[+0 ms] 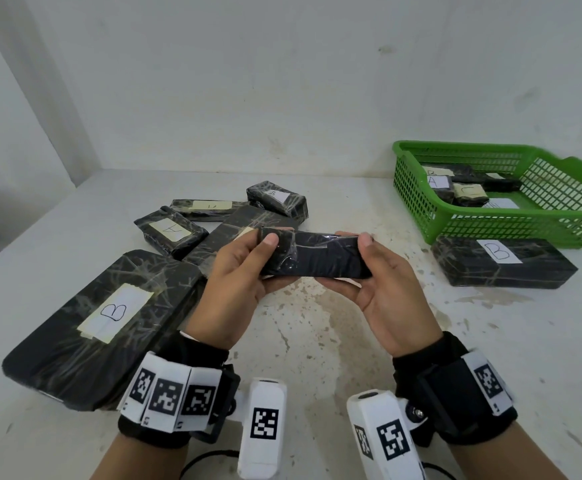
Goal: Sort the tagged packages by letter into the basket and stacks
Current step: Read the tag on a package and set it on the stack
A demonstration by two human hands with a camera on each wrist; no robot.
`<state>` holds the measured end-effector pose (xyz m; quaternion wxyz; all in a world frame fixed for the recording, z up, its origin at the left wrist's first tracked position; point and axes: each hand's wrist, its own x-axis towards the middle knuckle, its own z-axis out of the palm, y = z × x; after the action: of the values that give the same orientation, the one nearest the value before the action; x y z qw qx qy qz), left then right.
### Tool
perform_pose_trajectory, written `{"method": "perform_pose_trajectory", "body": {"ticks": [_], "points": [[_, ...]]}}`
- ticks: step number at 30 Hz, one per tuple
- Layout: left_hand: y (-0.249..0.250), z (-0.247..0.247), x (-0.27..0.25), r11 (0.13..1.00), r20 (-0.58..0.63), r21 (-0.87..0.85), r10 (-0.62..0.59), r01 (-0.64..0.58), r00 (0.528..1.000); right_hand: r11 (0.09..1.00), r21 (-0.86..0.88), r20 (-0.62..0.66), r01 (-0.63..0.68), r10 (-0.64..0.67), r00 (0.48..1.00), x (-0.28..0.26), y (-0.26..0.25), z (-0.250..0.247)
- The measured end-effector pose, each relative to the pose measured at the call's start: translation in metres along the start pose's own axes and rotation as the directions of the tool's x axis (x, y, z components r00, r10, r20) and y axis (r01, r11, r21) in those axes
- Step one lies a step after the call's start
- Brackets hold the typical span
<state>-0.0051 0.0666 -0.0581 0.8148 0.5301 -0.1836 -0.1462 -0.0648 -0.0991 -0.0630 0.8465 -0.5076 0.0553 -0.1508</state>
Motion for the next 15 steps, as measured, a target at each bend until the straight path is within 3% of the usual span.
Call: {"method": "perform_pose_trajectory", "body": {"ticks": [3,8,15], "points": [[0.0005,0.0013,-0.0017,0.999,0.014,0.023,-0.034,0.034,0.999,0.998,-0.048,-0.028,0.027,-0.029,0.999,0.0008,0.0035,-0.0022],[-0.0035,0.0021,-0.0012,0.995,-0.013,0.097,0.021,-0.02,1.0,0.997,-0.055,-0.006,0.045,-0.045,0.999,0.0004,0.0005,-0.002],[0.0008,0.0088,-0.0055,0.998,0.028,0.048,-0.042,0.041,0.999,0.972,-0.2,-0.024,0.122,-0.129,0.991,-0.0001,0.0061,-0.0035]]}}
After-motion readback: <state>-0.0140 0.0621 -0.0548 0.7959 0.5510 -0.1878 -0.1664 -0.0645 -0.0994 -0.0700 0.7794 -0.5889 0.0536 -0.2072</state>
